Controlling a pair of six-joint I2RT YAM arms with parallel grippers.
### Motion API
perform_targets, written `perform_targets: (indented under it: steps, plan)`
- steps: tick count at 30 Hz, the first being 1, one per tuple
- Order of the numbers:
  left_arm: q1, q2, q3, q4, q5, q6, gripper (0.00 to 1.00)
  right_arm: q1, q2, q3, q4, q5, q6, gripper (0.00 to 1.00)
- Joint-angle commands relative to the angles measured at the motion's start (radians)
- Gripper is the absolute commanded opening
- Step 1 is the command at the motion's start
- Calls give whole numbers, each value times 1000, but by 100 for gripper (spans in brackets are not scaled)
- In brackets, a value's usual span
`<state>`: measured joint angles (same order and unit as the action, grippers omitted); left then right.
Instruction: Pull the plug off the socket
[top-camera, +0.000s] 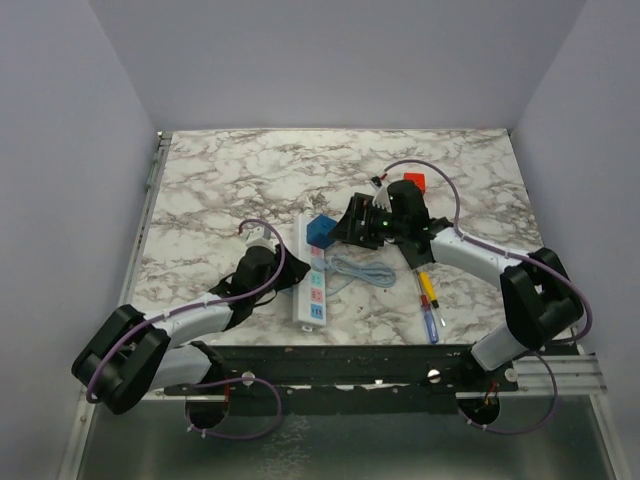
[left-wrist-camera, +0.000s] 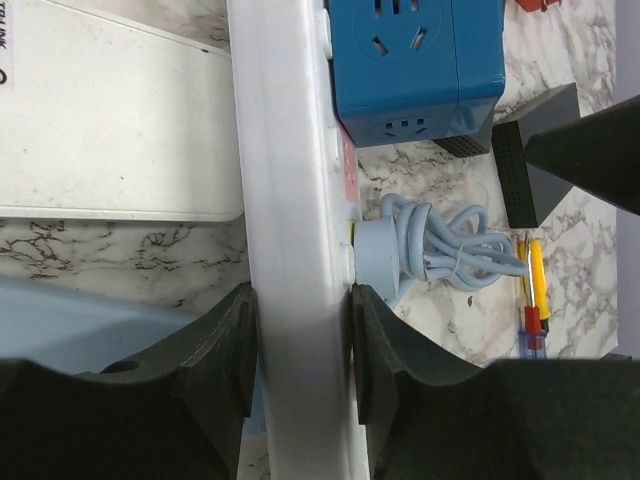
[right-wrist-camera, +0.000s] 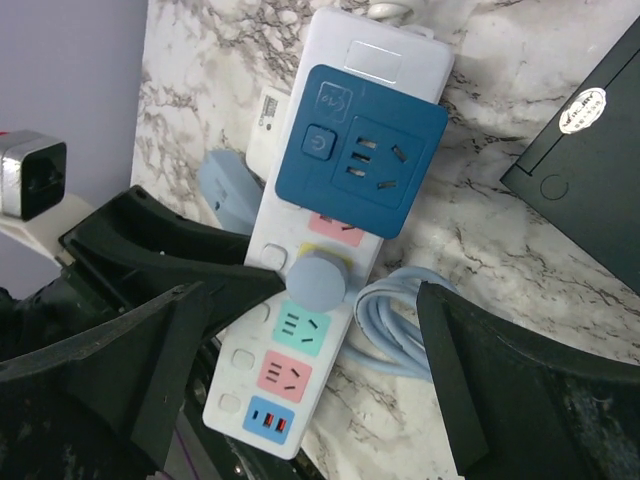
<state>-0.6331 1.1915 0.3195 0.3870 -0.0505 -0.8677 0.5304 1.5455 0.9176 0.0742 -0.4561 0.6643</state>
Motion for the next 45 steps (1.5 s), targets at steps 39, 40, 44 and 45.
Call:
perform_targets:
  steps: [39,40,44,45]
  plan:
    - [-58,75,29,85,39,-17,0,104,310,303,-195,250,97,94]
    - [-59,75,29,84,38,-19,0,105,310,295,-192,249,96,93]
    - [-58,76,24,84,34,-21,0,105,285,256,-160,241,89,88]
    - [-57,76,23,83,34,-24,0,105,281,253,-159,242,86,86]
